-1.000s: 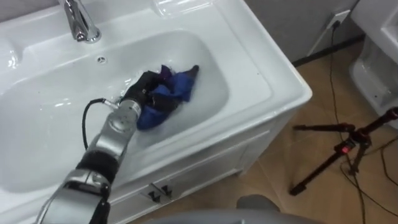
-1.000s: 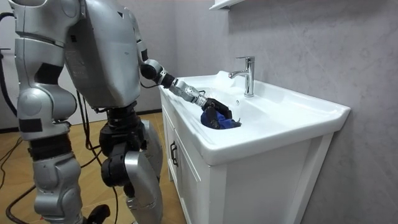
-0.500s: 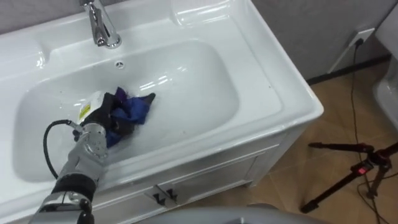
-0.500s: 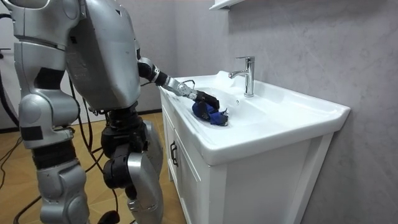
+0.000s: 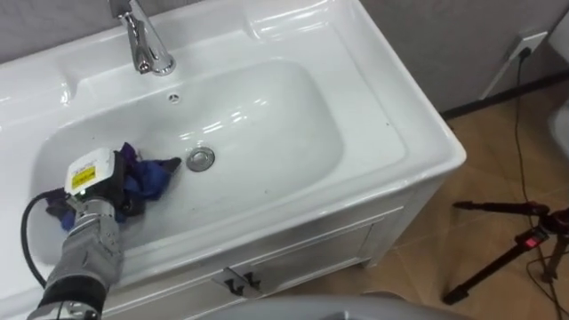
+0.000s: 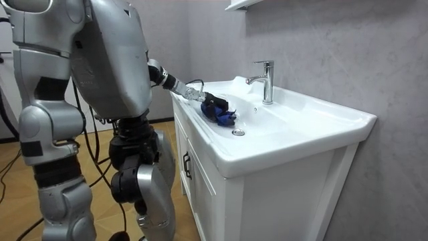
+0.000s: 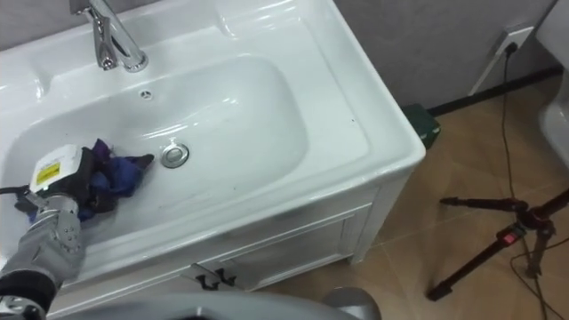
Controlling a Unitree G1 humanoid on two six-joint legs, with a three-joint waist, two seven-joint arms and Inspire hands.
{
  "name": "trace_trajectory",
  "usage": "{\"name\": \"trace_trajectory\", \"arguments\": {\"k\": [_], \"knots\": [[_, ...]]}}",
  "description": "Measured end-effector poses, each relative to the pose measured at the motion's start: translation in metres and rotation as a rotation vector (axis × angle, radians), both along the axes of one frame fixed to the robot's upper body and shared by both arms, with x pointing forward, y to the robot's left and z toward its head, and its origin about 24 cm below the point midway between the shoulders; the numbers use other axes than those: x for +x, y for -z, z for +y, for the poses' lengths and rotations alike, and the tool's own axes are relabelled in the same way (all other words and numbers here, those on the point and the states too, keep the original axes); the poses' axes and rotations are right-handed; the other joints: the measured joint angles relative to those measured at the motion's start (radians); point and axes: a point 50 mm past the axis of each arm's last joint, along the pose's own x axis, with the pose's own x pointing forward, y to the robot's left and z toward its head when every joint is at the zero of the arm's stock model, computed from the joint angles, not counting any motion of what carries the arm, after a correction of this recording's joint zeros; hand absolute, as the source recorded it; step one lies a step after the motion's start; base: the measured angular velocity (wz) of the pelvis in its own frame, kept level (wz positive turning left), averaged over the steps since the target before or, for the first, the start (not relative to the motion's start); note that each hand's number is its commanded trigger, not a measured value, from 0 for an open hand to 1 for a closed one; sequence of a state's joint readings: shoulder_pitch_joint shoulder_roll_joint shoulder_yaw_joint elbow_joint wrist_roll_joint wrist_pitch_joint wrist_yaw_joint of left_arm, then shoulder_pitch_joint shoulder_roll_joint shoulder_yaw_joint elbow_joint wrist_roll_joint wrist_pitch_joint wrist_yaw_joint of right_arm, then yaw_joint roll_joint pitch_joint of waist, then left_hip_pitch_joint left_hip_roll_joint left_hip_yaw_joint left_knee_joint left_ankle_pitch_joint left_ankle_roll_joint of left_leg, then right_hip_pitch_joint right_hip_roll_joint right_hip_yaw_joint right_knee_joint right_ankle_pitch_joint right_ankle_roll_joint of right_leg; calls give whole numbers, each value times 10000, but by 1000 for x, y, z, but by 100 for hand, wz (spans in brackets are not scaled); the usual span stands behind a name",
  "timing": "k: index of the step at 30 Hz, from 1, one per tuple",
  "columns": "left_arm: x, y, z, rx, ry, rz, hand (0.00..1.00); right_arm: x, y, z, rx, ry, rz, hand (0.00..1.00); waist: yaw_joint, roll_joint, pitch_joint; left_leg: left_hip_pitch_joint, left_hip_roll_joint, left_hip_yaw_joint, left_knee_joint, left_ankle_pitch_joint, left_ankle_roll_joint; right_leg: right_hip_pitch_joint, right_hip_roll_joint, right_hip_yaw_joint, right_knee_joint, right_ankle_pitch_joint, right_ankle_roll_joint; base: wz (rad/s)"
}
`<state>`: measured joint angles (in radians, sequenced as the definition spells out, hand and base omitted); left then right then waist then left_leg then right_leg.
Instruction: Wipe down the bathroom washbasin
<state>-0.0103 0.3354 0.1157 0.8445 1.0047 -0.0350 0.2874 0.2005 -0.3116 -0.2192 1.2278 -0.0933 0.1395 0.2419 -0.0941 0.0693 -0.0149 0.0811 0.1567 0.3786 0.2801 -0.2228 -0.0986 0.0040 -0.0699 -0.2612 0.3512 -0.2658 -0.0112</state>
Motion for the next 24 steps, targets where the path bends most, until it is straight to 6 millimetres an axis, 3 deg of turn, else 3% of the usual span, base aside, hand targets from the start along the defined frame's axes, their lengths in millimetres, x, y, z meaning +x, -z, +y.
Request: {"name": "trace_trajectory", "arguments": {"k": [10,24], "knots": [[-5,-1,3,1469,671,122,100,10,-1,-5,-310,-452,-18,0,-2,26,11,-14,-32,-223,-146,117,-31,-8,-6,-169,-20,-35,-51,5],[-10,2,6,1715,430,68,100,25,-2,-6,-640,-413,-464,0,-2,130,43,89,-52,-713,-240,239,-66,160,4,-337,58,-200,-155,3]]}}
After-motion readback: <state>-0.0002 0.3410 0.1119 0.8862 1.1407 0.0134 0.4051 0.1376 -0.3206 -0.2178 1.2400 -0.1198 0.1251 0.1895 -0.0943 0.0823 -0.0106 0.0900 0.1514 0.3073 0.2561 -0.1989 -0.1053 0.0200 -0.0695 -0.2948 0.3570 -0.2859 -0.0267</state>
